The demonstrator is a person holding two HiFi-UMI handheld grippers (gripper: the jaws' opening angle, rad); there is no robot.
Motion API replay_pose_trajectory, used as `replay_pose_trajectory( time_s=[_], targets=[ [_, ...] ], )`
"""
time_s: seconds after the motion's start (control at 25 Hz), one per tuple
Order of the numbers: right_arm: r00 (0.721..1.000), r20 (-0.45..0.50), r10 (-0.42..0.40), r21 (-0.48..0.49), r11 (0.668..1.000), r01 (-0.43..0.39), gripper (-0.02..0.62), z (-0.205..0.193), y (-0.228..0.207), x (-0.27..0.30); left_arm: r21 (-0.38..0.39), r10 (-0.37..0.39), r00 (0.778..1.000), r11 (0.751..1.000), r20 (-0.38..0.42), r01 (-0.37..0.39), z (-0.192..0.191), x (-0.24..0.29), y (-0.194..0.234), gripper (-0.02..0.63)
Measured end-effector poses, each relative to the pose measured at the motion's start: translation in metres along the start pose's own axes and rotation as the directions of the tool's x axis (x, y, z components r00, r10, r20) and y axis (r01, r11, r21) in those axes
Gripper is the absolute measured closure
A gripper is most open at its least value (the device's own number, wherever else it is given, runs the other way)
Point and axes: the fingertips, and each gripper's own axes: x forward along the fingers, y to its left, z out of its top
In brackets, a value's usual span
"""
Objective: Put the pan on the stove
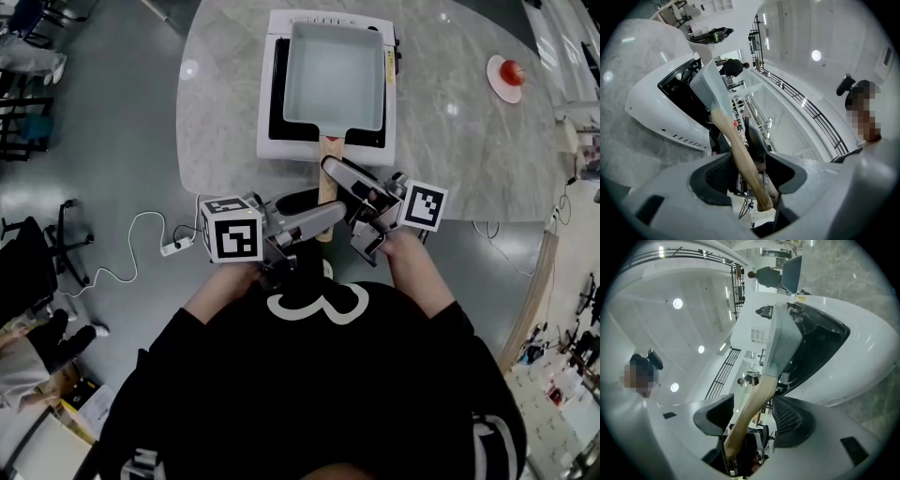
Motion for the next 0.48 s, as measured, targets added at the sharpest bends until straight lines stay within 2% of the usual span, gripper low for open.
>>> replay_pose_trajectory(
  time_s=[0.28,0.48],
  targets=[
    [1.0,0.011,-0.023,-0.04,0.999,0.023,0.37,-0.001,0.005,-0.01,0.003,0.04,0.999,0.999,0.036,-0.04,0.0,-0.005,0.002,0.36],
    [0.999,0.025,-0.036,-0.105,0.994,0.039,0.37,-0.002,0.013,-0.02,0.028,0.074,0.995,0.997,0.069,-0.077,-0.001,-0.015,0.003,0.348]
  ],
)
